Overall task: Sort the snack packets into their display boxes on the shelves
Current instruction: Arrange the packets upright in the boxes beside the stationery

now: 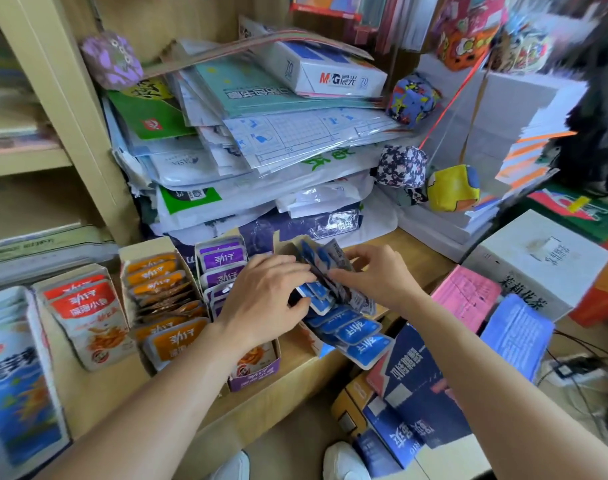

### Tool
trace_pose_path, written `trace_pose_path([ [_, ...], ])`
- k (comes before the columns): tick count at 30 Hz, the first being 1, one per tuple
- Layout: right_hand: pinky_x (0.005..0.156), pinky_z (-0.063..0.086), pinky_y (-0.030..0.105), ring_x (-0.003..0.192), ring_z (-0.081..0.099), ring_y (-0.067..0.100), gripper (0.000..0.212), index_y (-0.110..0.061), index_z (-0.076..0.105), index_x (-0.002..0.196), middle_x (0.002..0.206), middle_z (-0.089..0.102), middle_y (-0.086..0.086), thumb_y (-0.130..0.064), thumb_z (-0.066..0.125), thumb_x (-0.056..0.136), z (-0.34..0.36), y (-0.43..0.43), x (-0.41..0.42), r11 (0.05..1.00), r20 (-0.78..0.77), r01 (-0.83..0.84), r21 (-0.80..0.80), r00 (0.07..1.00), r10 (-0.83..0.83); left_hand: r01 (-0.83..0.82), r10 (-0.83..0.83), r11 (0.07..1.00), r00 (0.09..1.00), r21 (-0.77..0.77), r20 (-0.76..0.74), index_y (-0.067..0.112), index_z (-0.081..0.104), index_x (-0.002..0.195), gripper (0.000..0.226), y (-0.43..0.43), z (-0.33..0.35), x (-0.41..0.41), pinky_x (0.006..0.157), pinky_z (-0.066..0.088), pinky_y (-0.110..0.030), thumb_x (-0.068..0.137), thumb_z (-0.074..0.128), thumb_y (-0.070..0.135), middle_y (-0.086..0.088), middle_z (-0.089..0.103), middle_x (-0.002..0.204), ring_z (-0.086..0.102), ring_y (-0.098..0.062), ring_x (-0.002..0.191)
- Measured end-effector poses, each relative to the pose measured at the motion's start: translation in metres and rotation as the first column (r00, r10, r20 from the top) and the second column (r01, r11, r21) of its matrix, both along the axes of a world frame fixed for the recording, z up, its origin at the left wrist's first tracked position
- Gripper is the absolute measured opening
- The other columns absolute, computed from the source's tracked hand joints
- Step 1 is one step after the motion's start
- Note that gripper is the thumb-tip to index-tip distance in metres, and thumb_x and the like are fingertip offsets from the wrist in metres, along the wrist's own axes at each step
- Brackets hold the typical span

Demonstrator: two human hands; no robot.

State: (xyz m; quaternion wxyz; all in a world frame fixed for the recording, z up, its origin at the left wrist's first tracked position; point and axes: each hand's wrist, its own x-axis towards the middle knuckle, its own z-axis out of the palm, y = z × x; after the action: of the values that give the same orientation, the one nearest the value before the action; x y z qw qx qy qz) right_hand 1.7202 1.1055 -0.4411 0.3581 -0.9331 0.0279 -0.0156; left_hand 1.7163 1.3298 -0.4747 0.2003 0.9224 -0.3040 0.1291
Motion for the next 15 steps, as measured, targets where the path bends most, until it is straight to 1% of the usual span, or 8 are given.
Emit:
trace_pose_path([
  [2, 0.06, 0.053, 0.034, 0.07, 0.064, 0.016, 0.02, -0.023, 0.075, 0.089, 0.075, 0.07, -0.001, -0.04, 0.078, 0.08, -0.003, 0.004, 0.004, 0.985, 0.049, -0.038, -0.168, 0.998, 0.047, 0.002, -0.002, 1.0, 1.0, -0.007, 0.004, 0.026, 0.074, 0.118, 0.037, 0.002, 0.0, -0.001, 0.109, 0.041, -0.043, 0.082, 0.075, 0.034, 0.006, 0.069, 0.128, 0.06, -0.016, 0.124],
  [4, 0.053, 0.043, 0.034, 0.061, 0.055, 0.023, 0.017, -0.015, 0.07, 0.077, 0.065, 0.064, 0.003, -0.032, 0.073, 0.081, -0.006, 0.004, 0.008, 0.958, 0.083, -0.044, -0.283, 0.994, 0.07, -0.003, 0.003, 1.0, 1.0, -0.019, 0.014, 0.026, 0.074, 0.117, 0.036, 0.003, 0.0, -0.002, 0.109, 0.04, -0.041, 0.082, 0.076, 0.034, 0.005, 0.069, 0.128, 0.06, -0.015, 0.123],
  [5, 0.052, 0.041, 0.033, 0.059, 0.053, 0.024, 0.021, -0.013, 0.066, 0.073, 0.062, 0.062, 0.004, -0.031, 0.073, 0.08, -0.007, 0.004, 0.009, 0.951, 0.083, -0.04, -0.306, 0.994, 0.069, -0.006, 0.006, 1.0, 1.0, -0.024, 0.02, 0.026, 0.074, 0.117, 0.035, 0.003, 0.0, -0.003, 0.108, 0.04, -0.041, 0.083, 0.076, 0.034, 0.005, 0.069, 0.128, 0.061, -0.016, 0.123],
  [7, 0.054, 0.047, 0.033, 0.062, 0.058, 0.022, 0.026, -0.015, 0.064, 0.076, 0.067, 0.064, 0.001, -0.038, 0.076, 0.078, -0.009, 0.005, 0.009, 0.943, 0.066, -0.054, -0.328, 0.995, 0.08, -0.014, 0.016, 0.999, 0.999, -0.044, 0.029, 0.026, 0.075, 0.116, 0.034, 0.002, 0.001, -0.003, 0.106, 0.04, -0.04, 0.083, 0.076, 0.034, 0.005, 0.069, 0.126, 0.062, -0.017, 0.117],
  [9, 0.061, 0.054, 0.036, 0.069, 0.063, 0.022, 0.027, -0.016, 0.066, 0.083, 0.075, 0.068, 0.001, -0.041, 0.076, 0.078, -0.011, 0.009, 0.007, 0.934, 0.062, -0.07, -0.35, 0.993, 0.098, -0.022, 0.023, 0.997, 1.0, -0.069, 0.015, 0.026, 0.075, 0.116, 0.032, 0.001, 0.002, -0.003, 0.104, 0.04, -0.037, 0.084, 0.075, 0.034, 0.007, 0.068, 0.121, 0.061, -0.017, 0.111],
  [11, 0.058, 0.051, 0.034, 0.066, 0.061, 0.025, 0.03, -0.013, 0.065, 0.079, 0.072, 0.067, 0.003, -0.042, 0.072, 0.083, -0.014, 0.011, 0.007, 0.938, 0.087, -0.06, -0.342, 0.992, 0.095, -0.025, 0.027, 0.996, 0.999, -0.085, 0.019, 0.025, 0.076, 0.114, 0.031, 0.0, 0.003, -0.003, 0.101, 0.04, -0.035, 0.084, 0.074, 0.034, 0.009, 0.068, 0.115, 0.061, -0.015, 0.106],
  [13, 0.055, 0.042, 0.032, 0.063, 0.057, 0.027, 0.033, -0.011, 0.066, 0.075, 0.067, 0.066, 0.006, -0.041, 0.073, 0.085, -0.013, 0.007, 0.008, 0.961, 0.098, -0.041, -0.275, 0.993, 0.07, -0.033, 0.036, 0.996, 0.999, -0.083, 0.032, 0.026, 0.077, 0.11, 0.03, 0.001, 0.002, -0.002, 0.095, 0.041, -0.034, 0.082, 0.072, 0.036, 0.009, 0.069, 0.109, 0.061, -0.014, 0.103],
  [15, 0.055, 0.047, 0.034, 0.066, 0.064, 0.028, 0.022, -0.011, 0.072, 0.079, 0.069, 0.069, 0.007, -0.032, 0.076, 0.083, -0.01, 0.001, 0.008, 0.984, 0.088, -0.032, -0.176, 0.995, 0.049, -0.052, 0.055, 0.995, 0.998, -0.081, 0.035, 0.027, 0.079, 0.105, 0.031, 0.002, 0.002, -0.001, 0.088, 0.04, -0.033, 0.081, 0.065, 0.041, 0.011, 0.072, 0.104, 0.062, -0.013, 0.101],
])
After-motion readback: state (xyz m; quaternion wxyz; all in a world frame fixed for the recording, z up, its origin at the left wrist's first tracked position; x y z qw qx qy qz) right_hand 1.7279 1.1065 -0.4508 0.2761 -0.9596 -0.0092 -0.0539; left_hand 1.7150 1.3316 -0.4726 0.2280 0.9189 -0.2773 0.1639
